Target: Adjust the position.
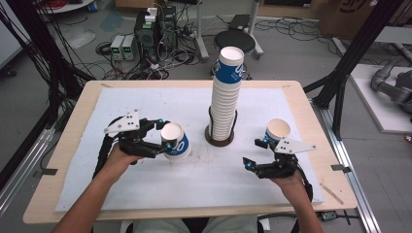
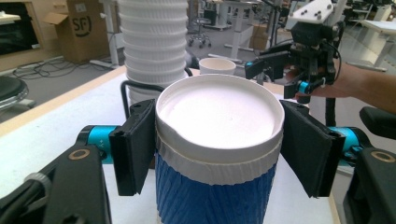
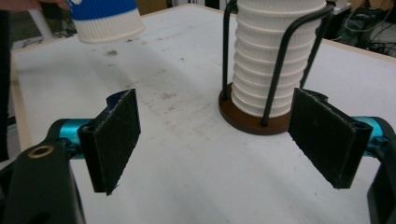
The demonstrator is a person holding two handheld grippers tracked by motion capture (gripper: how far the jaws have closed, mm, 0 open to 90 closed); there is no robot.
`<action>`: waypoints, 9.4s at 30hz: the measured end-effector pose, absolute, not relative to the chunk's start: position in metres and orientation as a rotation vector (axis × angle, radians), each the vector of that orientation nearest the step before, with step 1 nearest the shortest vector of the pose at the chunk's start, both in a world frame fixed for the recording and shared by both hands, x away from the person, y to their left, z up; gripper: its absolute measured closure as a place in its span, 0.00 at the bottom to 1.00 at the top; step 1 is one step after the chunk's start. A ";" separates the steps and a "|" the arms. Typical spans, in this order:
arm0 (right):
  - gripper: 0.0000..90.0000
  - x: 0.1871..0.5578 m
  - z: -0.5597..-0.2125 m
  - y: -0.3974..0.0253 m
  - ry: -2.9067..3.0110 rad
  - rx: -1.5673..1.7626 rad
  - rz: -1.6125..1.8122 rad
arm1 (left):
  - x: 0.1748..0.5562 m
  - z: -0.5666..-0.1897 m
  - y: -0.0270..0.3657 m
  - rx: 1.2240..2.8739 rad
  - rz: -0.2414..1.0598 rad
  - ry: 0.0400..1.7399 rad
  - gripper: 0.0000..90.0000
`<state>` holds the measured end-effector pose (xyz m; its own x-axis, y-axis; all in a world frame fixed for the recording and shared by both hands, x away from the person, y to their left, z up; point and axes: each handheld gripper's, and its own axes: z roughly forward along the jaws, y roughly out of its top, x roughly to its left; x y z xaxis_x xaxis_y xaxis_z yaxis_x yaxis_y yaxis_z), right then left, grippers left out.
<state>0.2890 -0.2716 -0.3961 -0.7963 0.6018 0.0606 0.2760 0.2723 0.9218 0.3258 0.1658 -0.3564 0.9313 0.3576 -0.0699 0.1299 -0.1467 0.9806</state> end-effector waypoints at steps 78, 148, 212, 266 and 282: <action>0.34 0.295 -0.400 -0.165 2.659 0.230 1.593 | 0.299 -0.368 0.099 1.790 0.037 0.232 0.14; 0.20 0.295 -0.366 -0.191 2.600 0.210 1.613 | 0.299 -0.377 0.120 1.843 -0.010 0.127 0.34; 0.37 0.299 -0.377 -0.190 2.722 0.178 1.539 | 0.293 -0.359 0.115 1.954 0.033 0.179 0.15; 0.26 0.300 -0.334 -0.132 2.910 -0.054 0.796 | 0.305 -0.362 0.075 2.300 -0.032 0.132 0.34; 0.22 0.304 -0.340 -0.199 2.556 0.328 1.518 | 0.303 -0.382 0.131 1.913 0.087 0.270 0.34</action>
